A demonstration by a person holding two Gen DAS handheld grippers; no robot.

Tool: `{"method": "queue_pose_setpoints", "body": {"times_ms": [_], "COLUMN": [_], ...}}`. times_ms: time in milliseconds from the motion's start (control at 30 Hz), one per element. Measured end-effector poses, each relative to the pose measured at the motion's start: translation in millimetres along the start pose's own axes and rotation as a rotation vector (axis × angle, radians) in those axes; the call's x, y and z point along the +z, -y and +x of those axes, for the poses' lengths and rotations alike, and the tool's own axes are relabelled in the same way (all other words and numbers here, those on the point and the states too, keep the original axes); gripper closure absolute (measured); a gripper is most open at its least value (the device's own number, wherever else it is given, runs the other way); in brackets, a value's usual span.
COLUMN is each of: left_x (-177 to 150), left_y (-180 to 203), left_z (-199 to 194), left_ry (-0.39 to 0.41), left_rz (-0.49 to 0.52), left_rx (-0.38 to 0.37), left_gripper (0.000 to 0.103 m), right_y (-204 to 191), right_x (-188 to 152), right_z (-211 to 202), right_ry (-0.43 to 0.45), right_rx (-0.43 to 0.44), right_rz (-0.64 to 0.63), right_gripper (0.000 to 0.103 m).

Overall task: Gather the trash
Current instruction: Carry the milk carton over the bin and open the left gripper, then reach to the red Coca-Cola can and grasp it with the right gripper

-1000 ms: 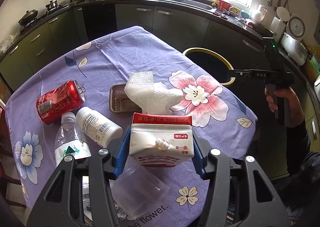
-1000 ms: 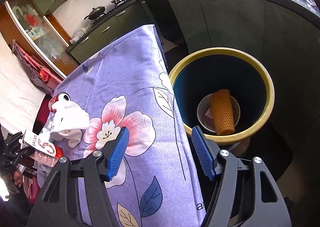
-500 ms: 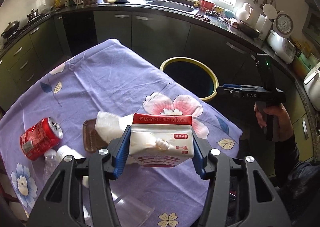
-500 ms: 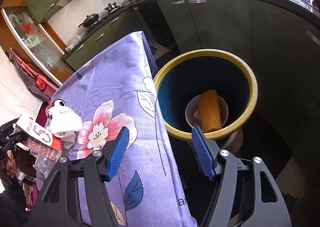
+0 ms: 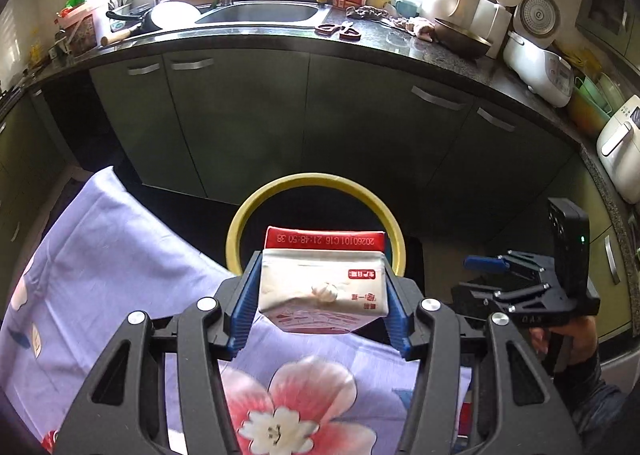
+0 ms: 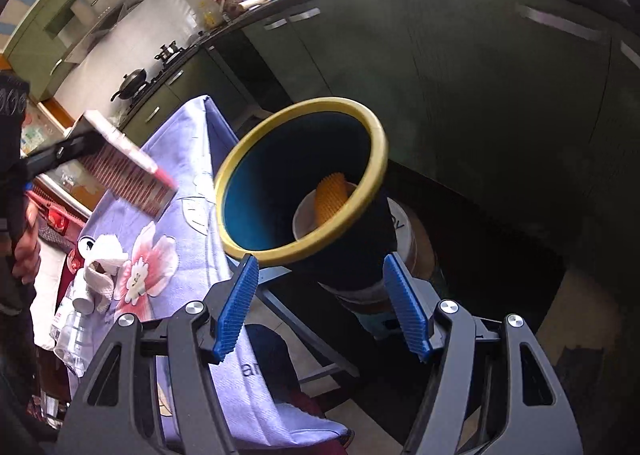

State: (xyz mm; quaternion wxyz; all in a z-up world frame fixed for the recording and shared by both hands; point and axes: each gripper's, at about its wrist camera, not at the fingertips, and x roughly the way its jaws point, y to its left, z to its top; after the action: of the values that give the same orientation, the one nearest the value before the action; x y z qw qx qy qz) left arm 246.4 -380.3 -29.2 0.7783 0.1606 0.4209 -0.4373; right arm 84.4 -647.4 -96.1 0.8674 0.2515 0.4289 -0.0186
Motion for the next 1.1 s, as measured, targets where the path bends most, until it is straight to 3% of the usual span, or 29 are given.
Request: {"method": "queue_pose_setpoints", "body": {"times_ms": [67,133,200,433,733,1100], "left_x": [14,23,29,12,-66,-197], "left_y": [4,7,9,8,-17,-74], "left_z": [21,36,44,1,-87,-209], "left_ry": [-0.002,0.004,0.001,0.047,0.135,0.285], "left_rz": [0.007,0.014,0.015,0.002,-0.096,-0.338], "left_rx": [0.009,0.02,0.034,0.025,0.054,0.28], "left_gripper": [0.046,0.035,0.035,0.03,0.029,0.019], "right_y": [9,15,18,7,-37,-139], "right_x": [-2,-3,-3,-4,-5,-3], "right_z": [0,1,2,4,14,36], "right_ry": [-0.006,-0.013,-0.016,-0.012,-0.049,-0.128], "right_rx": [-0.005,-0.007,-0.005,0.012,0.05,0.092], "right_rz": [0.02,0.035,0.04,0.018,-0.081,-0.345], "right_gripper": [0.038,0.038,0.038,0.038,0.038,0.038]}}
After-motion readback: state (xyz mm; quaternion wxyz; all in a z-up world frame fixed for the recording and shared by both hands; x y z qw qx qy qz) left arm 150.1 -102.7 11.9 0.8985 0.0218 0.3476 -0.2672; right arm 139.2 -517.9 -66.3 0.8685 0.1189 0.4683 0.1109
